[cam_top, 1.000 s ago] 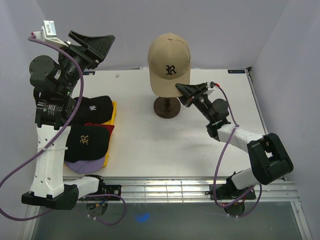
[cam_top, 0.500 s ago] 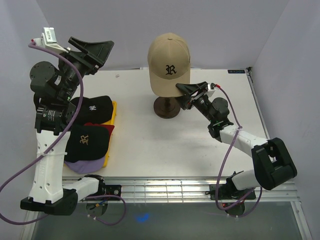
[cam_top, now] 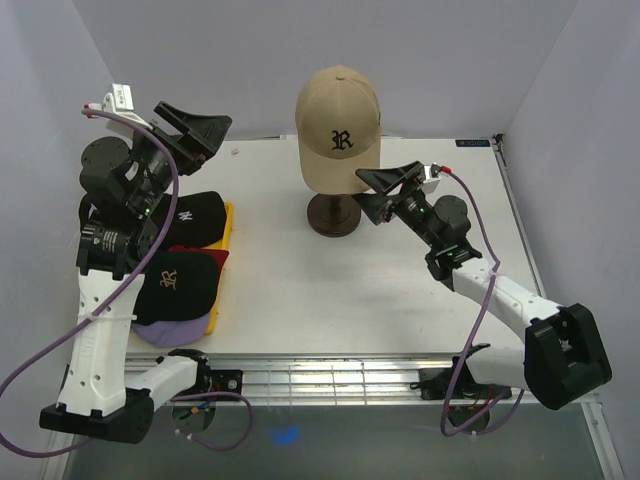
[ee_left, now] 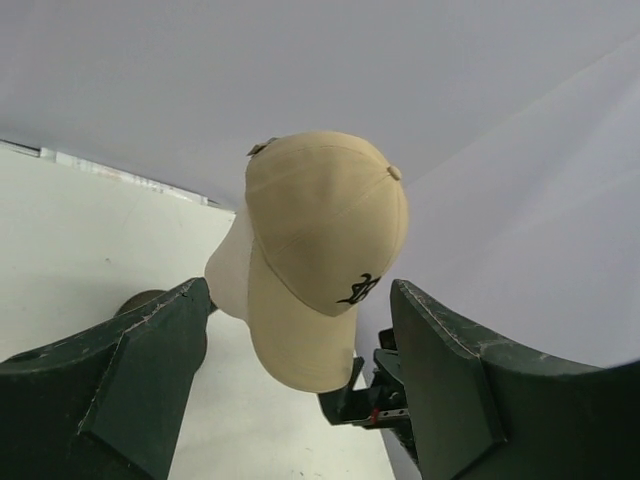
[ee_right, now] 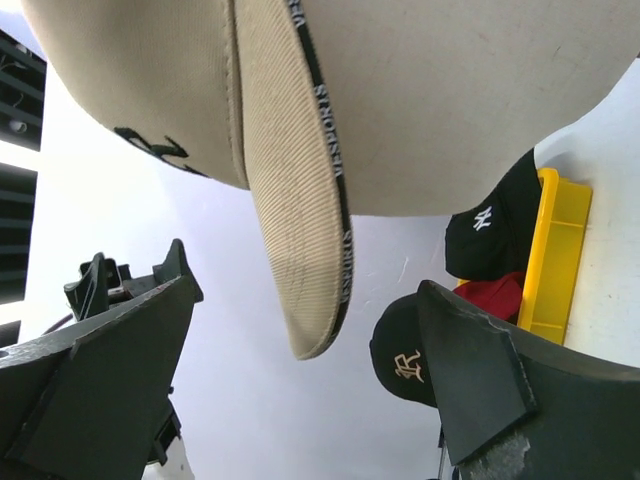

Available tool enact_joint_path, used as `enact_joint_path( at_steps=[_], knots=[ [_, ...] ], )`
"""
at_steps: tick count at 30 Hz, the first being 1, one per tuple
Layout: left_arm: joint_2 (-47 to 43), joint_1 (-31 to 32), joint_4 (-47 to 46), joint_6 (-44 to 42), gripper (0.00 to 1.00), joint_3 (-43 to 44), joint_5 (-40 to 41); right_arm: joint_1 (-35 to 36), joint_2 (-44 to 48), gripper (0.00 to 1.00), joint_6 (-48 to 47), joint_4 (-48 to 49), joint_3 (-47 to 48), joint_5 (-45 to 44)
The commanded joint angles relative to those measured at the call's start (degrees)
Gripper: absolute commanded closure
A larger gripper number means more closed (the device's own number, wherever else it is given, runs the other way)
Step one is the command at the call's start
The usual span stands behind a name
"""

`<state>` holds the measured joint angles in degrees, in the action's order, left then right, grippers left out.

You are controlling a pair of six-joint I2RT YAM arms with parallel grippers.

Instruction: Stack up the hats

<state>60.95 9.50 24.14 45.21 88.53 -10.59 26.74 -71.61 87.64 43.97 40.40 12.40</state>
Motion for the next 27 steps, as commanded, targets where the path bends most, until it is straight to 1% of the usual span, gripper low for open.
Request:
enact_joint_path(
  at_steps=[1, 2, 5, 6, 9, 11, 14, 15, 17, 19, 22, 24, 27],
  knots=[
    [-2.6, -0.2, 6.0, -2.6, 0.17, -0.6, 4.8, 0.0, 3.7, 0.02, -3.6, -2.0, 0.9, 1.1],
    [-3.4, -0.3, 7.1, -2.6, 0.18, -0.9, 7.2, 0.0, 4.5, 0.02, -3.9, -2.5, -0.4, 1.1],
    [-5.2, -0.3, 11.0, -2.6, 0.19, -2.9, 11.3, -0.1, 7.4, 0.02, -6.1, -4.2, -2.0, 1.1],
    [-5.5, -0.2, 14.0, -2.7, 0.19, -3.5, 15.1, -0.1, 8.9, 0.03, -6.9, -6.8, -2.0, 1.5],
    [-5.8, -0.2, 20.0, -2.4, 0.19, -4.1, 21.4, 0.0, 12.2, 0.03, -11.5, -12.0, -1.7, 2.4],
    [-6.5, -0.3, 21.7, -2.5, 0.19, -5.2, 23.2, 0.0, 13.9, 0.03, -14.0, -16.7, -2.3, 2.8],
    [-7.9, -0.3, 27.3, -2.8, 0.20, -5.5, 28.9, 0.0, 17.8, 0.03, -21.2, -23.3, -3.6, 4.0],
    [-8.5, -0.3, 28.8, -2.8, 0.20, -5.2, 32.4, 0.0, 18.7, 0.03, -22.6, -24.9, -4.5, 4.0],
    [-8.9, -0.3, 33.4, -2.5, 0.20, -4.9, 36.3, 0.2, 20.5, 0.02, -24.1, -26.9, -6.6, 4.1],
    [-9.9, -0.3, 35.8, -1.6, 0.20, -5.6, 40.7, 0.6, 22.4, 0.02, -26.0, -27.5, -9.3, 4.9],
    [-9.8, -0.2, 36.2, -0.7, 0.19, -8.7, 42.7, 1.3, 23.4, 0.01, -29.7, -30.3, -11.0, 4.7],
    [-8.3, -0.2, 33.9, -1.0, 0.19, -11.2, 43.0, 1.4, 23.7, 0.01, -30.4, -30.1, -12.2, 5.4],
    [-2.0, -0.2, 31.9, -0.9, 0.16, -11.7, 46.5, 1.6, 22.9, 0.01, -32.4, -29.9, -13.3, 7.4]
  ],
)
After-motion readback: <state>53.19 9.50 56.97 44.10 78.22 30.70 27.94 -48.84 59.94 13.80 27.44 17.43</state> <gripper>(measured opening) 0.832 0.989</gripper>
